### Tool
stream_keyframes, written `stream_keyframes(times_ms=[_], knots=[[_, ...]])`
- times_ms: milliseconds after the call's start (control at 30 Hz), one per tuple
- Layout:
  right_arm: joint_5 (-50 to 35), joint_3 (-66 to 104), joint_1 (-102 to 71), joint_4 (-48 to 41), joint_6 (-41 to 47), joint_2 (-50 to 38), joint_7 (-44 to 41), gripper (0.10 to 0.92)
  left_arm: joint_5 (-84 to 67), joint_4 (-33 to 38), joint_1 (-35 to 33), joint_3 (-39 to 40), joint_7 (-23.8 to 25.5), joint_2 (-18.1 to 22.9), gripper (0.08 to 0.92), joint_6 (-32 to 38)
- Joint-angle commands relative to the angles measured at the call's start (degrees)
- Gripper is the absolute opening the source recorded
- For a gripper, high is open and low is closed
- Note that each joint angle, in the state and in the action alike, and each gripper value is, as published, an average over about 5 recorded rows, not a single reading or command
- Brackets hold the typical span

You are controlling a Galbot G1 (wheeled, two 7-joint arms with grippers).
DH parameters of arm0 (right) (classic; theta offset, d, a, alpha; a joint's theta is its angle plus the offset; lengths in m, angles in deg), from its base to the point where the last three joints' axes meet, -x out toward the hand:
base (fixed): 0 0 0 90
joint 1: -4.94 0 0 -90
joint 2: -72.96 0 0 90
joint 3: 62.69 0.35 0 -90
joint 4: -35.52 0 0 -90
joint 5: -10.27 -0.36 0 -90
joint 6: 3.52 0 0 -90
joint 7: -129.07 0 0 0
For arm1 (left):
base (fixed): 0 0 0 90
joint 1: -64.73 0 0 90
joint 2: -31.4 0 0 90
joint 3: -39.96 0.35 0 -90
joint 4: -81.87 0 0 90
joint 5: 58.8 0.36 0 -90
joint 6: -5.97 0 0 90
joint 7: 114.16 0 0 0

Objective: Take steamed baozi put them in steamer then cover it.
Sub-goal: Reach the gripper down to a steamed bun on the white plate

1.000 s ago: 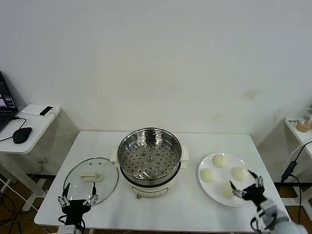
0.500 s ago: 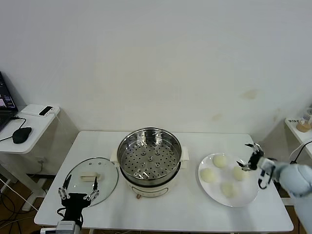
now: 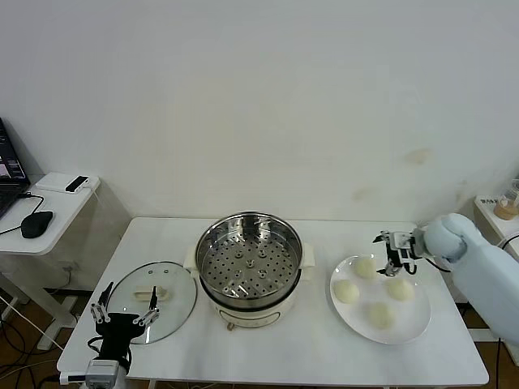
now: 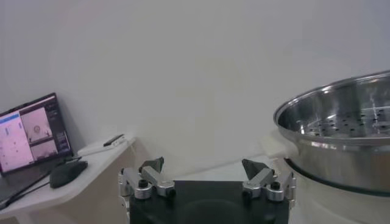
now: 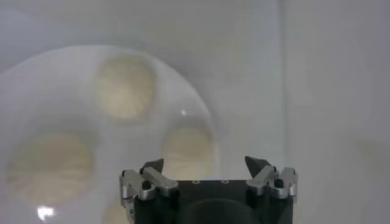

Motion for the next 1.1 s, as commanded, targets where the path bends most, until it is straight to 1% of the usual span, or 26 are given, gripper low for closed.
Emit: stream_keyframes(times_ms=[33, 167, 500, 667, 933, 1033, 1100], knots=[[1.04, -15.77, 12.16, -7.83, 0.53, 3.14, -6.34, 0.823, 0.18, 0.13, 0.38, -0.72, 0.74, -0.21, 0.823, -0.2], [2.15, -15.61, 11.16, -8.57, 1.31, 3.82, -4.98, 0.823, 0.2, 0.01, 0.59, -0.8, 0.84, -0.21, 0.823, -0.2], [3.89, -13.86, 10.02, -14.27, 1.48, 7.8, -1.6, 0.823, 0.42, 0.14, 0.43, -1.14, 1.75, -0.5, 0.823, -0.01], [4.24, -13.01, 9.6, -15.57, 1.41, 9.1, -0.52, 0.823, 0.8, 0.45, 0.16, -0.82, 2.87, -0.44, 0.823, 0.18], [4.9, -11.82, 8.47, -16.89, 1.7, 10.57, 0.68, 0.822, 1.22, 1.02, 0.15, -0.46, 3.01, -0.38, 0.823, 0.34], [4.78, -11.62, 8.19, -16.83, 1.81, 10.64, 0.8, 0.808, 1.21, 1.23, 0.05, -0.49, 2.95, -0.39, 0.823, 0.34], [4.52, -11.6, 8.05, -16.63, 1.9, 10.58, 0.81, 0.785, 1.21, 1.3, 0.0, -0.5, 2.91, -0.39, 0.823, 0.36]])
